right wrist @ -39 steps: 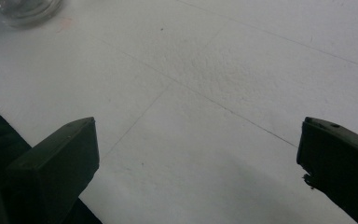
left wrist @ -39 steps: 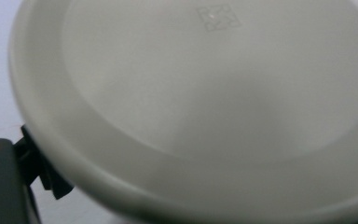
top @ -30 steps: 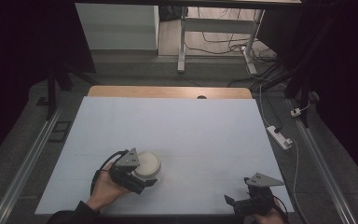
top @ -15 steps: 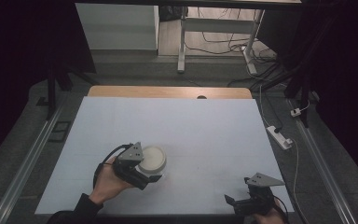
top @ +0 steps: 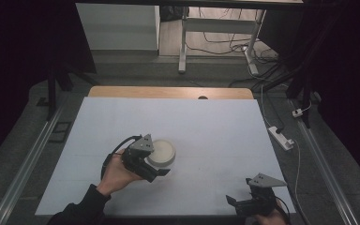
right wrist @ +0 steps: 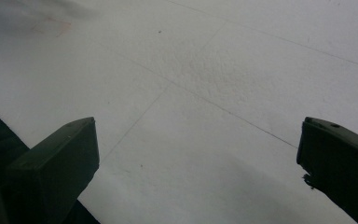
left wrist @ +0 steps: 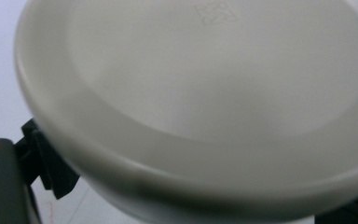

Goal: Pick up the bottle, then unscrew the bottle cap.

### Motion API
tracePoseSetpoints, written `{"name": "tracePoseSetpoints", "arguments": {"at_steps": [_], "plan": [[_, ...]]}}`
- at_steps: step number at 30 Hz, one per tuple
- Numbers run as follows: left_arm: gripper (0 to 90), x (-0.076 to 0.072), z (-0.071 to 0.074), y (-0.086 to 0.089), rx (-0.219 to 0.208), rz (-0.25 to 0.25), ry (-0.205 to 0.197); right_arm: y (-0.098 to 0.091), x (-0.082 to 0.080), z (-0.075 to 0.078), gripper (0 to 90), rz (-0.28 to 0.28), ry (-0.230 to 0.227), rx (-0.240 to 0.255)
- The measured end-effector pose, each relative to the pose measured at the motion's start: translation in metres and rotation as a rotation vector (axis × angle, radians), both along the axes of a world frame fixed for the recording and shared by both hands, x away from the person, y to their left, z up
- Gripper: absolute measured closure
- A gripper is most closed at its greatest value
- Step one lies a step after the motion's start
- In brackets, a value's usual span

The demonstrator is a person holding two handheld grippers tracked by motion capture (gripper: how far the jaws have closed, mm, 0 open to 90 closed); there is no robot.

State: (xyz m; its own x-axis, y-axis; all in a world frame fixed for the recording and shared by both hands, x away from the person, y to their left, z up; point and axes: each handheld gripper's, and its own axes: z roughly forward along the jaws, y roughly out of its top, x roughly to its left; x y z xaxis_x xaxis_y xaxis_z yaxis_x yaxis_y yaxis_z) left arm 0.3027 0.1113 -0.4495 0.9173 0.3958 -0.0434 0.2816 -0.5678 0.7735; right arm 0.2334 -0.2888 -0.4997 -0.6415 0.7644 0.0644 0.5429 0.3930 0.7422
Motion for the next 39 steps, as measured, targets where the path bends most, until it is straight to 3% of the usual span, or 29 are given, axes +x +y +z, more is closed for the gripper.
{"name": "tracePoseSetpoints", "arguments": {"at_steps": [11, 20, 39], "plan": [[7.3, 0.007, 0.016, -0.012, 0.005, 0.0, -0.036, 0.0, 0.0, 0.0, 0.0, 0.007, -0.005, -0.004], [7.3, 0.009, 0.011, -0.02, -0.011, -0.008, -0.024, 0.0, 0.0, 0.0, 0.0, 0.007, -0.005, -0.002], [7.3, 0.005, 0.008, -0.027, -0.002, -0.019, -0.048, 0.0, -0.002, 0.002, 0.0, 0.012, -0.025, 0.0]]}}
